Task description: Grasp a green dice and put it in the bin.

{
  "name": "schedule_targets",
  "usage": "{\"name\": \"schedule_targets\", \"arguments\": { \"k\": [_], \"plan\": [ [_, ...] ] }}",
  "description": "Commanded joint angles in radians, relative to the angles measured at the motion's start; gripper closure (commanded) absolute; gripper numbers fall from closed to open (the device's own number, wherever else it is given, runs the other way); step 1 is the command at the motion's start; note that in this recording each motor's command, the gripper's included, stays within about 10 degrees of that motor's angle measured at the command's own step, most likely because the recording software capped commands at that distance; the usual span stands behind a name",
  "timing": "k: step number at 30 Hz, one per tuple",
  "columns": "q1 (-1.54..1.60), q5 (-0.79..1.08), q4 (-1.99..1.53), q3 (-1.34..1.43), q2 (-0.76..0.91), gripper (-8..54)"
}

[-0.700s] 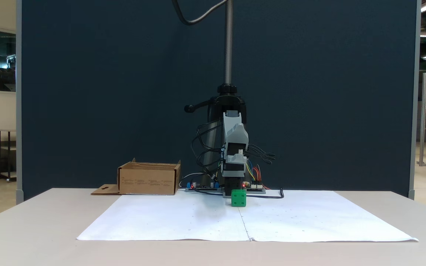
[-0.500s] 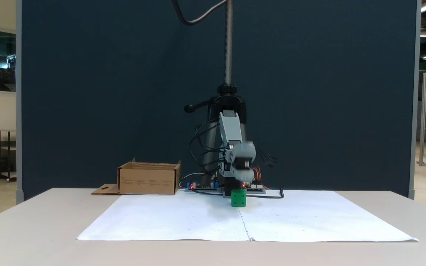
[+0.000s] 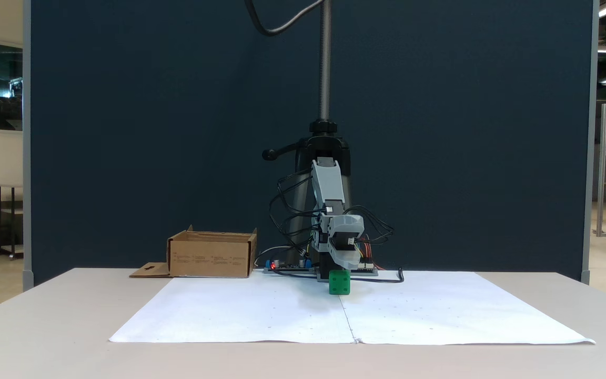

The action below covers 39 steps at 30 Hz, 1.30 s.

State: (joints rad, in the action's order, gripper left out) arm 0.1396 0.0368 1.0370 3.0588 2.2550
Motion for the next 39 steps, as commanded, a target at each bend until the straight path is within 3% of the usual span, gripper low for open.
{"name": "schedule_targets", "arguments": {
  "k": [1,10,31,39],
  "plan": [
    [0.000,-0.026,0.023,0.071,0.110,2.3],
    [-0.161,-0.026,0.117,0.052,0.112,2.4],
    [-0.153,-0.018,0.166,0.031,0.110,2.4],
    [-0.175,-0.023,-0.305,-0.293,0.109,2.3]
  ]
}}
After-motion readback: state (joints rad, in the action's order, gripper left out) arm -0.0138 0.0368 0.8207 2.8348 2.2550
